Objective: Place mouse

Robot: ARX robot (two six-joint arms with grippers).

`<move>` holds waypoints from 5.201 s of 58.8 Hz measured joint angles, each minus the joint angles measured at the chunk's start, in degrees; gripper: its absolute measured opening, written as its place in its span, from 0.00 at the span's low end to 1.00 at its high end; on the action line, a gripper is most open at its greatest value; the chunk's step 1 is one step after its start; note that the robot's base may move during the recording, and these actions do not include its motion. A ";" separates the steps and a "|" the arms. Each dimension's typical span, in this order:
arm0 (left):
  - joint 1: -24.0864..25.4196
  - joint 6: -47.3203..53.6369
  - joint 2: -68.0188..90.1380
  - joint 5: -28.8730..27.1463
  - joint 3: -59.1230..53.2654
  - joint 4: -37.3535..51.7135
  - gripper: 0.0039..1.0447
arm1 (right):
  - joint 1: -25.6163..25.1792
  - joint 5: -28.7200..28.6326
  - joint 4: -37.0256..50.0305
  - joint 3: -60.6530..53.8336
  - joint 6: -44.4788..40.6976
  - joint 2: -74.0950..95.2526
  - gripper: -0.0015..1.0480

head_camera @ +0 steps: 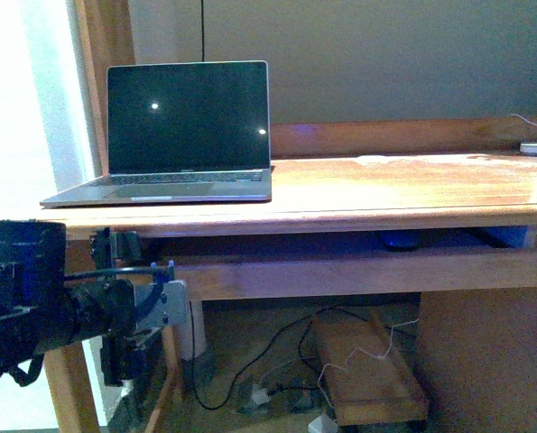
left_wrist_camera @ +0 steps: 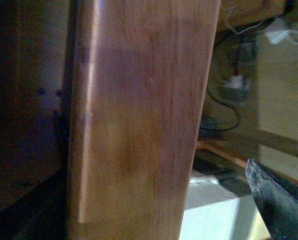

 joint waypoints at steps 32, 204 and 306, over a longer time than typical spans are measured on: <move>-6.97 -38.12 -22.43 24.39 -20.48 -8.37 0.93 | 0.00 0.00 0.00 0.00 0.00 0.00 0.93; 6.95 -75.38 -121.35 -16.48 -70.77 -17.16 0.93 | 29.22 30.29 18.12 51.43 -0.33 98.18 0.93; 6.95 -75.38 -121.35 -16.48 -70.77 -17.16 0.93 | 30.05 33.35 -11.15 119.34 2.93 129.63 0.53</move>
